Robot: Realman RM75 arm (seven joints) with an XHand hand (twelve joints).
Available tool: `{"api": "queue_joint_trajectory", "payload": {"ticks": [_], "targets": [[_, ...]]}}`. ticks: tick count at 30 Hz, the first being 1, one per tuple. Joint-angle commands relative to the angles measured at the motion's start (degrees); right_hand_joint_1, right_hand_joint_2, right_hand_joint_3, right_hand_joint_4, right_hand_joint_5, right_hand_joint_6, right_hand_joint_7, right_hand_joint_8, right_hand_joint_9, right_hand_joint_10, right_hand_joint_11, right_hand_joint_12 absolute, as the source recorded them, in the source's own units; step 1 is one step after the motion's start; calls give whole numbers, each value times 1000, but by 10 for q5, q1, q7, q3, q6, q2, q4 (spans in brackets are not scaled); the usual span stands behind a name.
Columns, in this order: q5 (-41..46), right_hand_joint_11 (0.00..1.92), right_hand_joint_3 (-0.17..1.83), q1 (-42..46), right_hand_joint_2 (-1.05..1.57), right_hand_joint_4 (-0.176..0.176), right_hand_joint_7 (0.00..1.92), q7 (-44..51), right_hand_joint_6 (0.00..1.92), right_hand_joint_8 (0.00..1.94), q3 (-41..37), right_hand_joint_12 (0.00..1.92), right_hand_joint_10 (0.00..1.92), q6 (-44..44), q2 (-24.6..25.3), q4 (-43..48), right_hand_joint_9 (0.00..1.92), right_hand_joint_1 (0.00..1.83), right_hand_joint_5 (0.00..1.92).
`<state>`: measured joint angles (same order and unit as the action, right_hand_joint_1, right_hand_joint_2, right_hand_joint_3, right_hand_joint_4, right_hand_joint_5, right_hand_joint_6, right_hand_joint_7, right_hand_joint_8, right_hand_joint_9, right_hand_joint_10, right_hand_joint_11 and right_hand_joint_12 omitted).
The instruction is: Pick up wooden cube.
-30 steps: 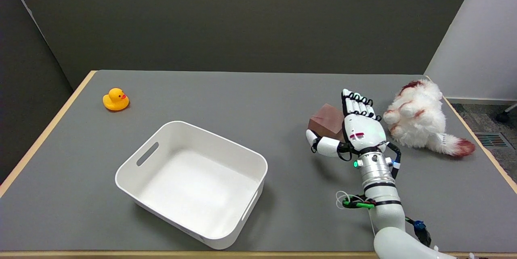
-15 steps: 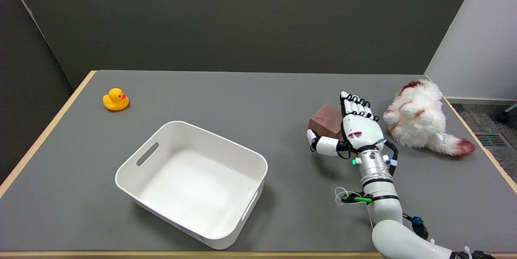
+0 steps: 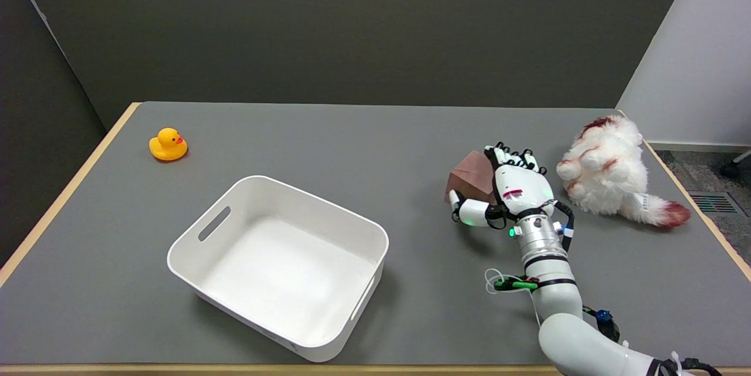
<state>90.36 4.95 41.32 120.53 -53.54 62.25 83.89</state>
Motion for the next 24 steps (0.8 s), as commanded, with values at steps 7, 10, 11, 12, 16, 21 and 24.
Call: {"api": "queue_joint_trajectory", "payload": {"ticks": [7,10,11,12,16,21,24], "targets": [[-84,450,421,-9,1056,-168,872,0,1463,1462,2,1621,1348,5,11,-26,778,1196,604],[-97,479,348,-9,1112,-153,831,-1,1485,1518,2,1589,1305,5,11,-23,802,1177,579],[-105,471,346,-9,1115,-153,826,-3,1482,1530,2,1603,1310,5,11,-21,805,1176,579],[-113,459,342,-9,1120,-156,820,-6,1477,1546,0,1618,1314,5,11,-18,808,1176,578],[-158,383,411,-10,1076,-170,831,-44,1430,1564,-8,1740,1383,5,8,2,819,1188,607],[-246,274,441,-14,1078,-176,805,-86,1417,1643,-18,1916,1495,9,4,57,828,1186,588],[-314,291,198,-17,1213,-176,762,-137,1398,1685,-19,1921,1492,12,2,103,877,1178,553]]}}
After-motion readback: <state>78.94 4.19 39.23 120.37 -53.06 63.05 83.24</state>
